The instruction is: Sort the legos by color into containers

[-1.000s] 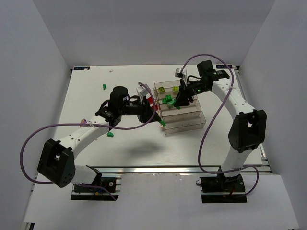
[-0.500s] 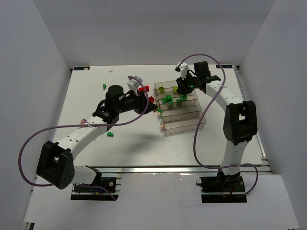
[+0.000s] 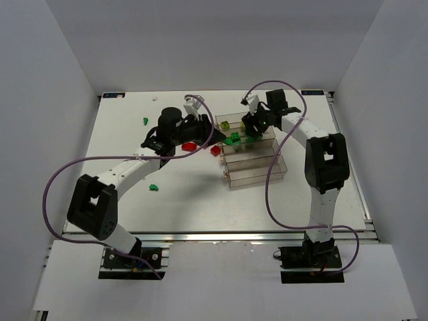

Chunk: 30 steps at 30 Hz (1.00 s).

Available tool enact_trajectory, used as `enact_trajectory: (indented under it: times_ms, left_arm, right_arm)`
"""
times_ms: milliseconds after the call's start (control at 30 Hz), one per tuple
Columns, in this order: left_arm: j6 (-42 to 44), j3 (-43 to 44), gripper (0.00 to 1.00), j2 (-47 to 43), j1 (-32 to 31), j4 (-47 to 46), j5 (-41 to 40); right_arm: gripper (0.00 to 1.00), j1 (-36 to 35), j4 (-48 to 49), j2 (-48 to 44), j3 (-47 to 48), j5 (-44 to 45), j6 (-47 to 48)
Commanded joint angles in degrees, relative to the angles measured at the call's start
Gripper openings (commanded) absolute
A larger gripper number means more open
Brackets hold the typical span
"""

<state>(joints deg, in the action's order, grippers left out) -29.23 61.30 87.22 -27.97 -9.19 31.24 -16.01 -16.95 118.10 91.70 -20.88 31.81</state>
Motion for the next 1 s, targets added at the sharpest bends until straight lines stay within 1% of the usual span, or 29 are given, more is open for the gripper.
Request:
enact_trajectory:
  times_ms: [0,33,100,133,167,200,233,267,300,333,367,400,433,467,500,533,567,600,633,700,733,767,800,967]
  left_arm:
    - [-2.2,4.4,0.0,4.3,0.4,-2.3,0.0]
    - [-2.5,6.7,0.0,5.8,0.4,-2.1,0.0]
    - [-2.7,9.5,0.0,8.6,0.4,-0.9,0.3]
    - [-2.8,12.2,0.0,11.3,0.4,-0.5,0.1]
    - [-2.8,13.2,0.0,12.5,0.5,0.1,0.0]
    - [-2.8,14.4,0.0,13.8,0.4,0.3,-0.8]
    - [-2.8,16.4,0.0,16.2,0.4,0.6,-1.4]
    - [-2.8,17.4,0.0,17.4,0.4,1.2,-1.8]
    - [-3.0,18.5,0.0,18.7,0.5,1.5,-2.6]
    - [-2.9,19.4,0.0,19.9,0.3,2.0,-3.2]
    - [-2.8,21.4,0.0,22.3,0.3,2.9,-3.7]
    - [-2.6,22.4,0.0,23.4,0.3,3.5,-5.1]
    - [-2.3,23.3,0.0,24.5,0.2,4.3,-5.7]
    - [-2.1,25.2,0.0,26.6,0.2,5.1,-6.2]
    - [-1.7,26.2,0.0,27.6,0.0,5.8,-7.9]
    - [-1.5,27.0,0.0,28.4,-0.1,6.1,-8.2]
    - [-1.6,28.7,0.0,30.3,-0.2,5.9,-8.3]
    - [-1.7,29.6,0.0,31.1,-0.3,6.0,-8.6]
    - [-1.7,30.5,0.0,32.0,-0.5,6.5,-9.3]
    - [-1.6,33.3,0.0,34.4,-0.9,7.3,-9.5]
    - [-1.7,34.2,0.01,35.1,-1.1,7.9,-9.9]
    - [-1.9,34.9,0.03,35.8,-1.2,8.0,-9.6]
    - [-2.2,36.4,0.06,37.1,-1.5,8.1,-9.6]
    - [-3.2,40.4,0.18,40.0,-2.7,8.8,-8.7]
  right_arm:
    - [0.72,1.9,-0.2,-3.2,0.9,-1.2,-1.0]
    - [0.76,2.4,-0.4,-4.3,1.0,-1.9,-2.7]
    - [0.77,4.0,-2.1,-5.5,1.5,-3.9,-3.6]
    - [0.83,4.3,-3.1,-7.1,1.6,-4.5,-3.5]
    - [0.85,5.5,-5.1,-8.2,1.5,-5.4,-2.4]
    - [0.88,6.3,-4.8,-9.5,0.5,-8.1,-2.2]
    - [0.89,7.2,-3.4,-13.4,-1.2,-9.9,-2.3]
    - [0.89,9.1,-0.9,-15.8,-3.4,-11.5,-3.6]
    - [0.89,9.9,4.8,-17.9,-8.7,-14.3,-4.2]
    - [0.89,10.6,6.9,-21.4,-10.9,-15.1,-4.7]
    - [0.89,11.3,8.2,-22.7,-12.6,-15.2,-6.0]
    - [0.89,11.7,6.8,-23.4,-13.1,-17.9,-6.2]
    - [0.88,12.2,3.3,-22.9,-11.6,-21.5,-5.6]
    - [0.79,13.4,-0.8,-22.1,-9.7,-25.5,-4.7]
    - [0.54,13.8,-7.9,-20.5,-6.3,-32.2,-3.3]
    - [0.4,14.0,-10.2,-20.2,-5.6,-34.3,-3.1]
    - [0.3,14.0,-10.9,-20.5,-5.8,-35.7,-2.8]
    - [0.22,14.0,-10.2,-21.2,-7.0,-36.8,-3.7]
    - [0.18,14.0,-6.3,-23.4,-10.9,-37.2,-4.4]
    - [0.2,14.0,-4.4,-25.1,-13.4,-37.1,-4.9]
    - [0.24,14.0,-4.4,-25.7,-14.2,-37.1,-5.0]
    - [0.24,14.0,-4.6,-25.8,-14.3,-37.0,-5.0]
    - [0.25,14.0,-4.9,-26.0,-14.4,-36.8,-4.9]
    - [0.28,14.0,-5.0,-26.3,-15.4,-36.4,-5.1]
